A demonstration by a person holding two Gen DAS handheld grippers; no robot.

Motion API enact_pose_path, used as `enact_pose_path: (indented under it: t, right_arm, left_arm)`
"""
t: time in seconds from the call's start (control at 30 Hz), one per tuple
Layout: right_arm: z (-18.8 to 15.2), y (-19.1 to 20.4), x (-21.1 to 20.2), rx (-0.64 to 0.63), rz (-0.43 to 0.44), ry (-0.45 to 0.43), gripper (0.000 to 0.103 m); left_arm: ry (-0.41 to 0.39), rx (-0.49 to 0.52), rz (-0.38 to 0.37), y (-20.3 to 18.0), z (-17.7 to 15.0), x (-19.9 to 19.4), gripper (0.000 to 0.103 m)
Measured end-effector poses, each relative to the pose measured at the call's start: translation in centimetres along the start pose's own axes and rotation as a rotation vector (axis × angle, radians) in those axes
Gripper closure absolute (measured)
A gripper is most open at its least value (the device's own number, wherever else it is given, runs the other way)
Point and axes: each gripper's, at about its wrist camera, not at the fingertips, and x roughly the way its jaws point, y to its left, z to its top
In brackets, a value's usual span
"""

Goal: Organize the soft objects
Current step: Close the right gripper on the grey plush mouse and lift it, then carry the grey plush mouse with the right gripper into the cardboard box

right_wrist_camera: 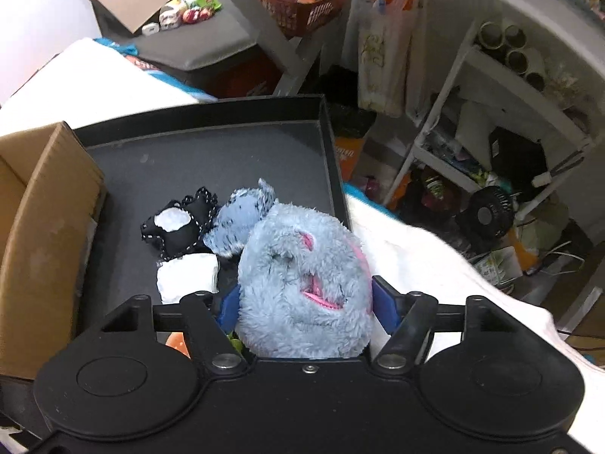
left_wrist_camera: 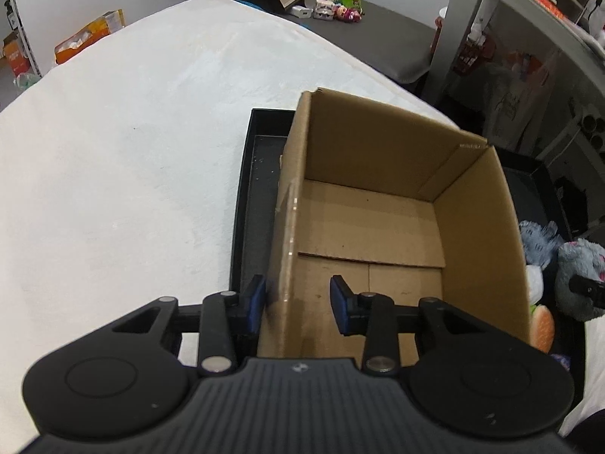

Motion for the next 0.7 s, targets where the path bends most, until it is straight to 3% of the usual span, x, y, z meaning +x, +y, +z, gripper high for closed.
enact_pose_path:
  t: [0.17,0.27,0.5,0.7]
  right_arm:
    - [0.2,0.5,-2.1,-0.012,-0.013,-0.046,0.037]
    - [0.3,0.9,-3.0,-0.016,-0.007,-0.074,0.037]
    - [0.8,1.7,-5.7,-0.007,0.031,-0.143,0.037]
    - [1.0,2.8,-7.8,-0.005,0.065,-0.19,0.037]
  left_arm:
    - [0.006,-0.053,-0.043,0.3,-0.5,-0.7,0.067]
    - [-0.031,-0.052,-0.05,0.2,-0.9,-1.7,0.068]
    - [-0.073,-0.076,-0.042,0.3,-1.7,-3.0,0.089]
    - [-0.083,-0.101,-0.04,0.7,-2.3,-3.3,0.09]
